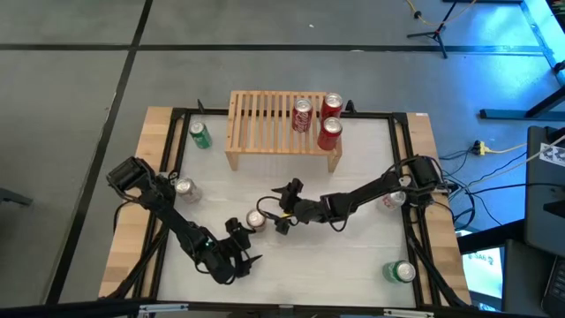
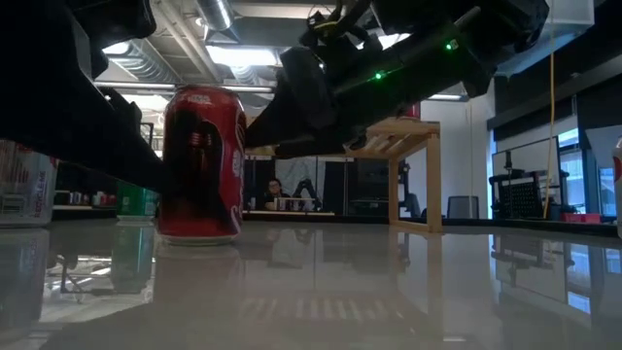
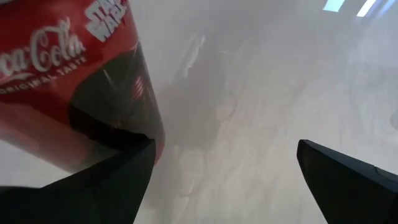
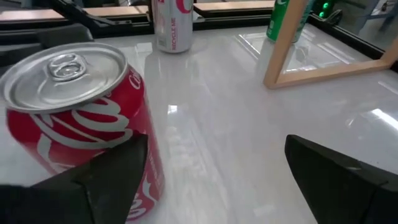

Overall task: Place canned beverage on shelf
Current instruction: Put the red white soda can on the shelf

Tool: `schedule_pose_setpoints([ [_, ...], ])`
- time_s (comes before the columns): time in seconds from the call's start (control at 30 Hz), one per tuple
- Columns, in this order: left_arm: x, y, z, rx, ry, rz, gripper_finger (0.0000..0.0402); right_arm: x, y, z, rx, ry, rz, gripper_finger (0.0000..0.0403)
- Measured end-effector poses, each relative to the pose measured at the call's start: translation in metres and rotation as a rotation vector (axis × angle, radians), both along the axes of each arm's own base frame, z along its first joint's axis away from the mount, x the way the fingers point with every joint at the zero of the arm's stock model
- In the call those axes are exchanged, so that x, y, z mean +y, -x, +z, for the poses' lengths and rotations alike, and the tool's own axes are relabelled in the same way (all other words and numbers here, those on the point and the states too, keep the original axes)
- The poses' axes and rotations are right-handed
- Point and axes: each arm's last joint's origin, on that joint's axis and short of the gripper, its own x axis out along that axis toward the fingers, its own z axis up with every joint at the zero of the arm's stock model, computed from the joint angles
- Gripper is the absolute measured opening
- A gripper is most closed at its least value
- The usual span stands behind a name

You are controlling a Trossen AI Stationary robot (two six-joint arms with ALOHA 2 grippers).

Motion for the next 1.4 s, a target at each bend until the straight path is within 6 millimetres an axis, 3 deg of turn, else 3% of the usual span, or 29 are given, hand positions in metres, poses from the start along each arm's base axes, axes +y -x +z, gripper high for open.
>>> schedule_pose_setpoints([
  [0.6,0.003,0.022,-0.01,0.177,-0.074,0.008,0.0382,0.012,0.002,-0.003,0.044,-0.083,0.205,0.0381],
  [0.77,-0.004,0.022,-0.001,0.184,-0.01,-0.06,0.0382,0.007,0.003,-0.005,0.06,-0.011,0.076,0.0381],
  [1.0,-0.027,0.016,0.014,0.049,0.033,-0.243,0.0382,-0.002,0.003,-0.004,0.038,0.044,-0.07,0.0381],
  [1.4,-0.008,0.0,0.014,-0.008,-0.049,-0.113,0.0382,0.0,-0.001,0.003,-0.034,0.006,-0.02,0.0381],
])
